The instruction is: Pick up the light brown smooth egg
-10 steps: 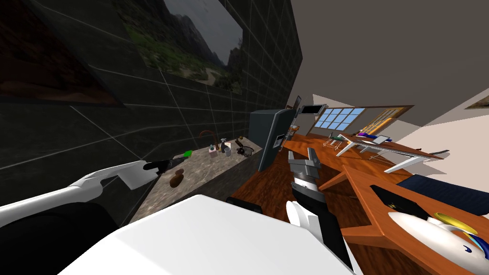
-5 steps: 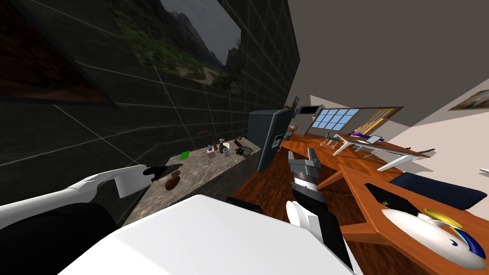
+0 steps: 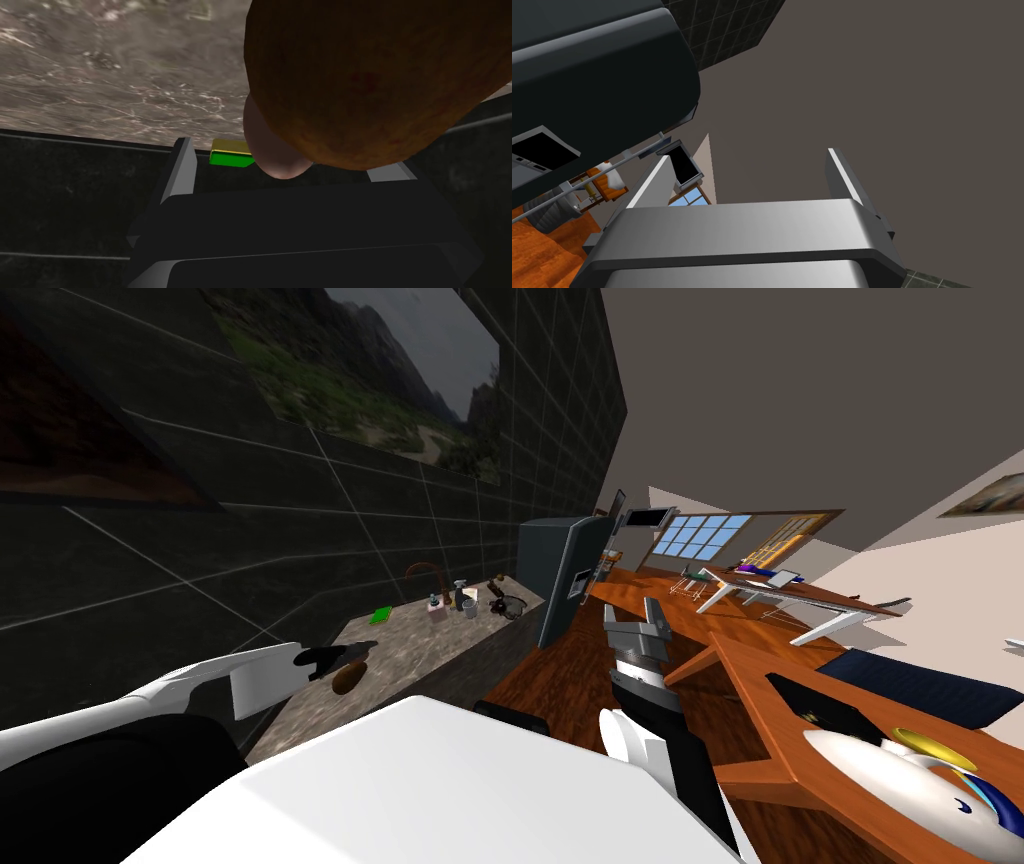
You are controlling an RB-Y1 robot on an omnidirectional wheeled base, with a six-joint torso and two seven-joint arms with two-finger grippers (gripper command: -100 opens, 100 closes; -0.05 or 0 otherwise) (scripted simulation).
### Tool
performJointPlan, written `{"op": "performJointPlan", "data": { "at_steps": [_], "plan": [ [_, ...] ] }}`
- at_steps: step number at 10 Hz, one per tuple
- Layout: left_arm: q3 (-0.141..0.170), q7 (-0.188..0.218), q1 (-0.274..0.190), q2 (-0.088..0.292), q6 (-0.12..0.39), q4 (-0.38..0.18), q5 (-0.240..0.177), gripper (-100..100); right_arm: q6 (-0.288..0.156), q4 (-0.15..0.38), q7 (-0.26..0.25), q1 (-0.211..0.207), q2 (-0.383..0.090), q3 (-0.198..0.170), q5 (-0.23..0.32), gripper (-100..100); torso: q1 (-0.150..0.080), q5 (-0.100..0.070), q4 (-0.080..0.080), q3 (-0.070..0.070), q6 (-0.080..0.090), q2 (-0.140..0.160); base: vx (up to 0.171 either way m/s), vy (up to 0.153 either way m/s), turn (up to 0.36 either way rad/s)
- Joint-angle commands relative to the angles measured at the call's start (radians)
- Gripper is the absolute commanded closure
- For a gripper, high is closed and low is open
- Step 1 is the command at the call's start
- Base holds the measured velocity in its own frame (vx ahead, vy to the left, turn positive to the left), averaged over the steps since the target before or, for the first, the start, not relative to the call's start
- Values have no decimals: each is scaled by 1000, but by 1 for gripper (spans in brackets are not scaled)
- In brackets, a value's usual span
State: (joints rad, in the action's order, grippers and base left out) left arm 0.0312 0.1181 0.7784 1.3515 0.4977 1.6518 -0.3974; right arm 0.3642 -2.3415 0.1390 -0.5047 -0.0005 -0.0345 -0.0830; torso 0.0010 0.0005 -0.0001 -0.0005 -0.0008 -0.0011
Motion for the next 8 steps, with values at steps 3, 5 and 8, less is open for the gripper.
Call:
{"op": "performJointPlan", "data": {
  "at_steps": [3,5,8],
  "plan": [
    [-8,-11,-9,-31,-16,-29,14,-100,0,0,0,0,0,0,0,0,1,0,0,0,0,1,16,20,-47],
    [-10,-12,-10,-33,-16,-31,15,100,0,0,0,0,0,0,0,0,-1,0,1,1,0,1,0,0,0],
    [-10,-12,-10,-33,-16,-31,15,100,0,0,0,0,0,0,0,0,-1,0,0,1,0,1,0,0,0]
  ]
}}
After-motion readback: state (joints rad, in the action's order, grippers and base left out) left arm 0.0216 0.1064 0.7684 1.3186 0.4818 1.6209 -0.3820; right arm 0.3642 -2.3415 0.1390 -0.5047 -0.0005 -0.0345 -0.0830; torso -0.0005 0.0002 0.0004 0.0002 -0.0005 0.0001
